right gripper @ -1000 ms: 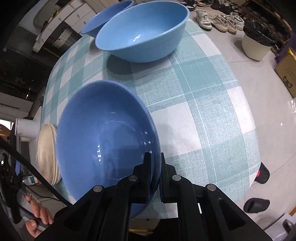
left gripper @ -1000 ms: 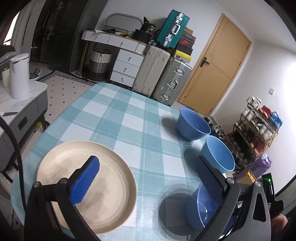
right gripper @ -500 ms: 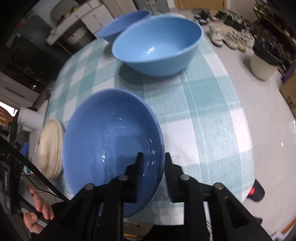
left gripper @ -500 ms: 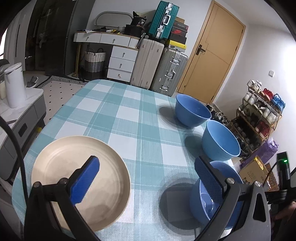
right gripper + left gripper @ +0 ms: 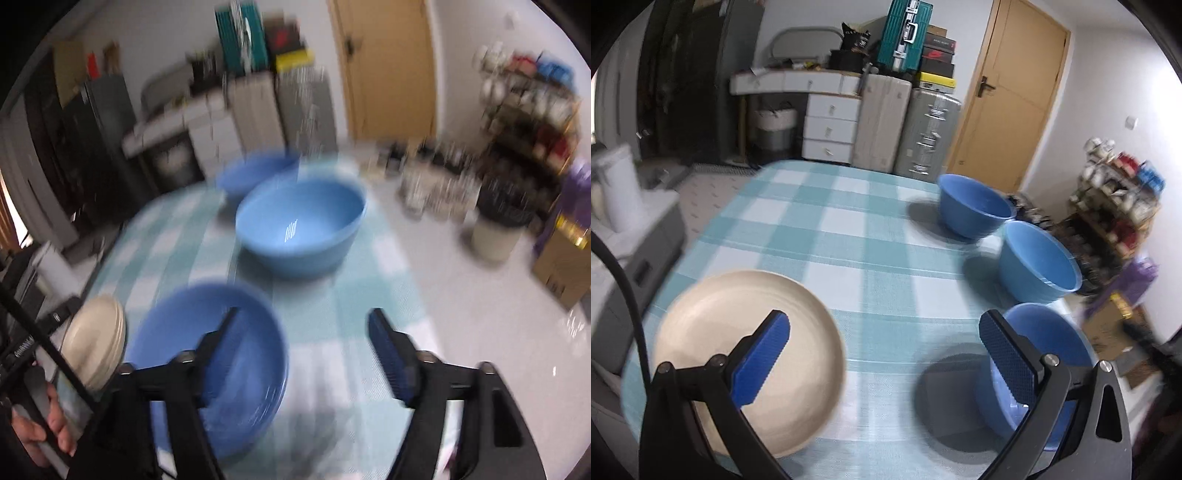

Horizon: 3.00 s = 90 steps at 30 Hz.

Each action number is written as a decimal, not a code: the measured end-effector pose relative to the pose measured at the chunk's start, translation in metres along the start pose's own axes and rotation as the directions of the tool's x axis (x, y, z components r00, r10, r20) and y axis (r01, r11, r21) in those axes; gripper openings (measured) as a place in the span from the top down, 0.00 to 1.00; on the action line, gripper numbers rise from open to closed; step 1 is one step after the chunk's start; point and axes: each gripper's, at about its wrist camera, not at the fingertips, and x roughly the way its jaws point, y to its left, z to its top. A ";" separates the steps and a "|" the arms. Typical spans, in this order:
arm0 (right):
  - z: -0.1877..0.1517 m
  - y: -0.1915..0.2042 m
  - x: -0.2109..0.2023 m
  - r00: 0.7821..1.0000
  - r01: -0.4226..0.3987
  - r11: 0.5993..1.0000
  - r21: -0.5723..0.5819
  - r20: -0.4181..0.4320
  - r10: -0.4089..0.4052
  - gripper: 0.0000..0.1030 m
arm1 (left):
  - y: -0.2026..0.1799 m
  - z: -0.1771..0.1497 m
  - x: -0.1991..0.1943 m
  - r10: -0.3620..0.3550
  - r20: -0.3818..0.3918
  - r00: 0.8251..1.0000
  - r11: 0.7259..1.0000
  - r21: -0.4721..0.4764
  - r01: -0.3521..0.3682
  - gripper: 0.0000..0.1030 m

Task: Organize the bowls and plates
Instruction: 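Carry the held blue bowl with the right gripper toward the other bowls, then close the left gripper on the bowl rim while the right gripper holds the bowl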

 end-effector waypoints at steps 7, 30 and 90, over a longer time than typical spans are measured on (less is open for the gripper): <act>-0.005 0.036 -0.044 0.958 -0.063 0.995 -0.083 0.276 0.084 0.01 | -0.023 0.000 -0.018 0.094 0.119 0.988 0.993 0.062 -0.101 0.00; -0.022 0.029 -0.017 0.960 -0.131 0.991 -0.035 0.246 0.136 0.01 | -0.083 0.001 -0.001 0.111 0.093 0.989 0.972 0.197 -0.128 0.00; 0.109 -0.120 0.254 0.823 -0.183 0.939 0.292 -0.477 0.309 0.83 | -0.209 0.097 0.236 0.044 -0.649 0.760 0.957 0.246 0.155 0.76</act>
